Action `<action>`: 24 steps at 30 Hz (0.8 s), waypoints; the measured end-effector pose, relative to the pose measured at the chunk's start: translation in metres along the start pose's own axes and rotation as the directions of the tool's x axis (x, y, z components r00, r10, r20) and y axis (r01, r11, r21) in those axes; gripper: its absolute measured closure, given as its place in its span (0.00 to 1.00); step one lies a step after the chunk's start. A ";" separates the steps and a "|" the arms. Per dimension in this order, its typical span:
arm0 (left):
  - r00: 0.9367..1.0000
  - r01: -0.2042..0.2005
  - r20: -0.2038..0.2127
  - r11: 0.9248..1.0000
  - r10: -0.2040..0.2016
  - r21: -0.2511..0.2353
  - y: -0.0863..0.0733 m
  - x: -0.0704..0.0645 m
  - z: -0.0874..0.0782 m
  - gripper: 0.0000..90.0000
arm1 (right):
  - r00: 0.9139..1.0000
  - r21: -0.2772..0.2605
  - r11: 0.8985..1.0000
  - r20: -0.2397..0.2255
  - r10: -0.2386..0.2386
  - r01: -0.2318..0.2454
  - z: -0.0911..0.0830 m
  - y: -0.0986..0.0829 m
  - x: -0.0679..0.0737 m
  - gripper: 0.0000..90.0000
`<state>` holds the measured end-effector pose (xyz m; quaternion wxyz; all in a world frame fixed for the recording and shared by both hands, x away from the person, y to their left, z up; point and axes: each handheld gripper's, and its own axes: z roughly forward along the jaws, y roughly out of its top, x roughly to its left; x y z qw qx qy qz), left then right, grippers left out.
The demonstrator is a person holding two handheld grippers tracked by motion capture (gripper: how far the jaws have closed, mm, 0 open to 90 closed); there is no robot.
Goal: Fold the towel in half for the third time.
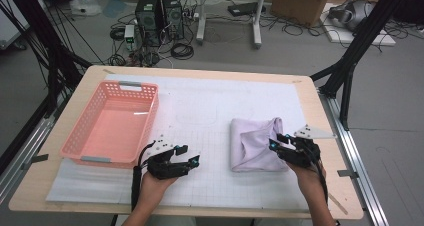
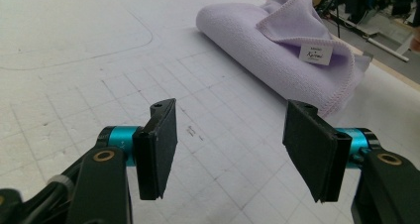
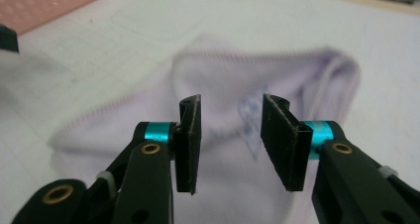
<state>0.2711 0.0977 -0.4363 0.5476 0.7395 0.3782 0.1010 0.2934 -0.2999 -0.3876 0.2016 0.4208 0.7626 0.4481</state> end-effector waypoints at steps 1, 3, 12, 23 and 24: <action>1.000 0.001 0.001 1.000 -0.001 0.000 0.000 0.000 0.000 0.43 | 1.000 0.001 1.000 -0.011 -0.008 0.008 0.007 0.007 0.004 0.59; 1.000 0.000 0.002 1.000 0.000 0.002 0.000 0.000 0.000 0.43 | 0.999 0.029 0.998 -0.019 -0.051 0.051 0.023 0.015 0.013 0.57; 1.000 0.006 0.000 1.000 -0.006 0.005 -0.002 0.001 -0.001 0.43 | 0.993 0.126 0.986 0.037 -0.114 0.108 0.045 0.000 0.018 0.96; 1.000 0.007 -0.004 1.000 -0.007 -0.002 -0.001 0.001 -0.001 0.43 | 0.999 0.052 0.998 0.023 0.029 -0.031 -0.019 -0.032 -0.015 0.73; 1.000 0.008 -0.003 1.000 -0.008 0.000 -0.001 0.002 -0.002 0.43 | 0.999 0.036 0.999 0.025 0.033 -0.033 -0.022 -0.031 -0.015 0.69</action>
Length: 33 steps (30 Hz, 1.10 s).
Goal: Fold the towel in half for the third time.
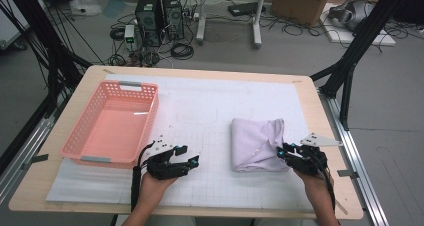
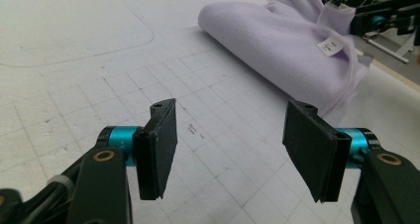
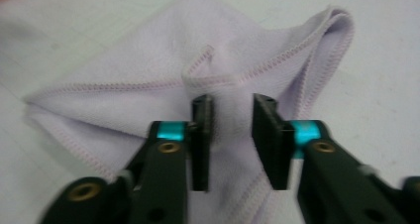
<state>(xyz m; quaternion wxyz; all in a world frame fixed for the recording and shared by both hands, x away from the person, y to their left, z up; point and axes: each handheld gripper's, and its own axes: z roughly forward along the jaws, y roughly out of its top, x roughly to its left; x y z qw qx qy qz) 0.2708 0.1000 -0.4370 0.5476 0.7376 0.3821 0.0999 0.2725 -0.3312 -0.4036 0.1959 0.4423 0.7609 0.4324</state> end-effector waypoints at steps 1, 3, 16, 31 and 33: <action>1.000 -0.001 0.000 1.000 0.001 0.001 0.000 0.000 0.000 0.43 | 1.000 -0.033 0.999 0.007 0.016 -0.016 -0.004 0.005 0.001 0.63; 1.000 0.001 -0.001 1.000 -0.001 0.000 0.000 0.000 0.001 0.43 | 1.000 -0.068 0.997 -0.007 0.019 -0.020 -0.006 0.015 0.004 0.63; 1.000 0.001 0.004 1.000 -0.001 0.002 -0.001 0.000 0.000 0.43 | 0.998 0.123 0.991 0.019 -0.060 0.057 0.040 0.030 0.008 0.78; 1.000 0.000 0.002 1.000 0.000 0.001 0.000 0.000 0.001 0.43 | 0.996 0.041 0.997 0.058 -0.062 0.060 -0.023 -0.004 -0.004 0.73; 1.000 -0.002 0.006 1.000 0.002 0.002 0.000 0.000 0.002 0.43 | 0.997 0.007 0.998 0.032 -0.063 0.063 -0.016 0.006 0.002 0.73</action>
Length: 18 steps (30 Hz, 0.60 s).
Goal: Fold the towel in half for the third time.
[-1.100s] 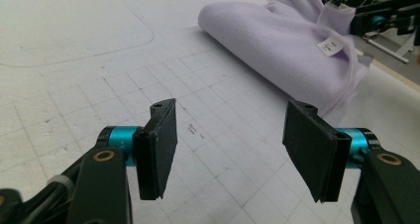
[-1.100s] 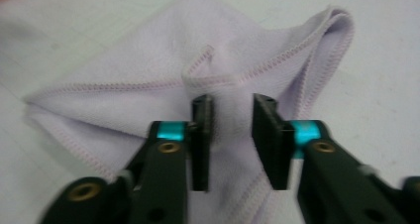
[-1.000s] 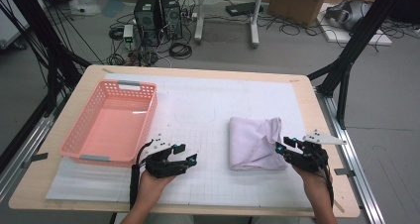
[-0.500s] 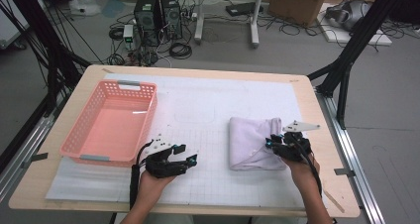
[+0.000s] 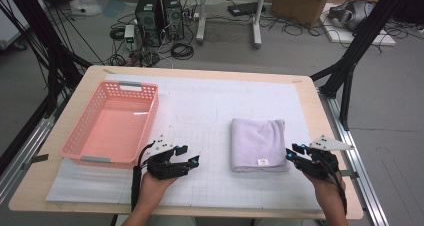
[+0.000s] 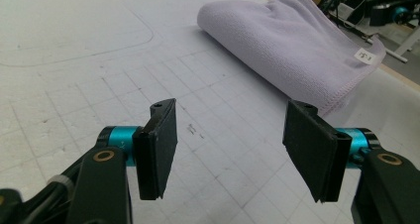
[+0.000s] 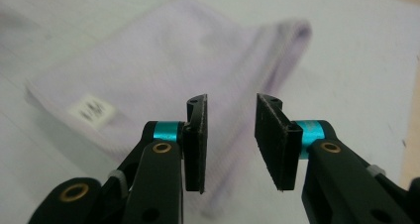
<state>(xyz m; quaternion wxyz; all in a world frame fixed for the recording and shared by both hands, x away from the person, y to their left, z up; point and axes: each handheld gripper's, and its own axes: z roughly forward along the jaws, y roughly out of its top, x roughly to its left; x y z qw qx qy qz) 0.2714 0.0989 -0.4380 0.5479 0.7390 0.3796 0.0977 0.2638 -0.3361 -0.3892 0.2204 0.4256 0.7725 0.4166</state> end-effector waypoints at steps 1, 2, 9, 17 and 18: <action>1.000 0.003 -0.001 1.000 -0.003 -0.001 0.000 0.000 0.000 0.43 | 1.000 -0.010 1.000 -0.011 0.012 -0.012 0.003 0.003 0.001 0.74; 1.000 0.004 0.000 1.000 -0.004 -0.001 0.000 0.000 0.000 0.43 | 1.000 -0.009 1.000 -0.023 0.014 -0.014 0.010 0.007 0.003 0.75; 1.000 0.001 0.002 1.000 -0.001 0.005 -0.001 0.000 0.000 0.43 | 0.999 0.139 0.989 -0.007 -0.041 0.041 0.037 -0.013 0.008 0.76; 1.000 0.001 -0.002 1.000 -0.001 0.006 -0.001 0.000 0.000 0.43 | 1.000 0.103 0.995 0.016 0.002 -0.003 0.011 -0.037 0.000 0.65; 1.000 0.002 0.001 1.000 -0.002 0.006 -0.001 -0.001 0.000 0.43 | 1.000 0.084 0.996 0.027 0.009 -0.011 0.010 -0.032 -0.002 0.64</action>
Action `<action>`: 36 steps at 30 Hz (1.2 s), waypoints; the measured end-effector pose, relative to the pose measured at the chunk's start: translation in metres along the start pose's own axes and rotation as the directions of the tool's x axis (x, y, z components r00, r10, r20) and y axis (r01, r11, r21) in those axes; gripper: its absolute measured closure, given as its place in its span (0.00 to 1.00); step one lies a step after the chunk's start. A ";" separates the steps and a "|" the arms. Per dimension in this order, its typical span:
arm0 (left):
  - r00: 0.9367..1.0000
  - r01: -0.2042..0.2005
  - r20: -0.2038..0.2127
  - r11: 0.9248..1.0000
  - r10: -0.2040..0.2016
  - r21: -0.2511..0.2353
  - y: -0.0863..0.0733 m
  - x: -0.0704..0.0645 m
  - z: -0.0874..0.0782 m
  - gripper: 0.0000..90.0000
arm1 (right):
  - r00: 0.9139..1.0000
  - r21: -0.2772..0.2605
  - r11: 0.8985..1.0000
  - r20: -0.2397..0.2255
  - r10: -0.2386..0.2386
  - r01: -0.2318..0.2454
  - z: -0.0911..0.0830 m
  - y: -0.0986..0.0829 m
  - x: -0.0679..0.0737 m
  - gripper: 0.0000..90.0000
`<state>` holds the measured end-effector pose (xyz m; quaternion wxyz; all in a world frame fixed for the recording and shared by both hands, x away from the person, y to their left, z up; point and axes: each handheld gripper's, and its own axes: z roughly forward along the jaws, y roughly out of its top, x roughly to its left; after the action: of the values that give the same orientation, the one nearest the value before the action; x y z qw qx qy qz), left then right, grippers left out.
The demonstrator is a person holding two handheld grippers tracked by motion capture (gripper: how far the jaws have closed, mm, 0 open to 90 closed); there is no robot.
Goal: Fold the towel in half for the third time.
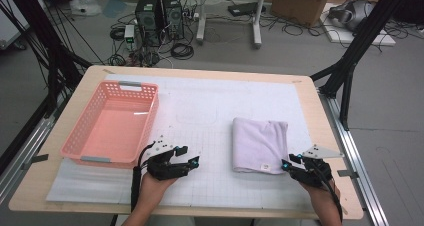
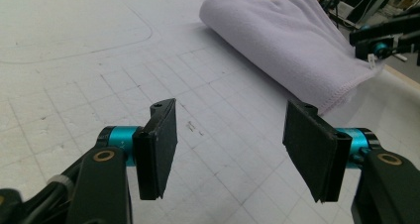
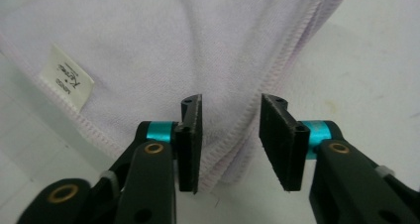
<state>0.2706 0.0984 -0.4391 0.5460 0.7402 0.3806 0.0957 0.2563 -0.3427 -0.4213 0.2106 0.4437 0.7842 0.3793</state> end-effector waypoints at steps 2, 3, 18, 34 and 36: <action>1.000 -0.005 0.000 1.000 0.005 0.004 0.000 0.000 0.000 0.43 | 1.000 -0.032 0.999 0.018 0.024 -0.024 0.001 0.010 -0.004 0.63; 1.000 -0.005 0.000 1.000 0.005 0.004 0.000 0.000 0.000 0.43 | 0.999 -0.033 0.999 0.031 0.028 -0.027 0.005 0.014 -0.007 0.63; 1.000 -0.002 -0.004 1.000 0.002 0.007 -0.001 0.000 0.001 0.43 | 0.986 0.043 0.994 0.134 0.095 -0.102 0.082 0.075 -0.045 0.59; 1.000 0.003 -0.009 1.000 -0.002 0.011 -0.003 0.001 0.000 0.43 | 0.998 0.007 0.998 -0.005 -0.057 0.057 0.101 0.096 -0.023 0.60; 1.000 0.002 -0.008 1.000 -0.002 0.011 -0.003 0.001 0.000 0.43 | 0.994 0.068 0.992 -0.031 -0.109 0.111 0.113 0.101 -0.012 0.66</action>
<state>0.2703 0.0995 -0.4419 0.5403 0.7425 0.3840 0.0961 0.3919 -0.2752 -0.4128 0.2052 0.4017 0.8229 0.3455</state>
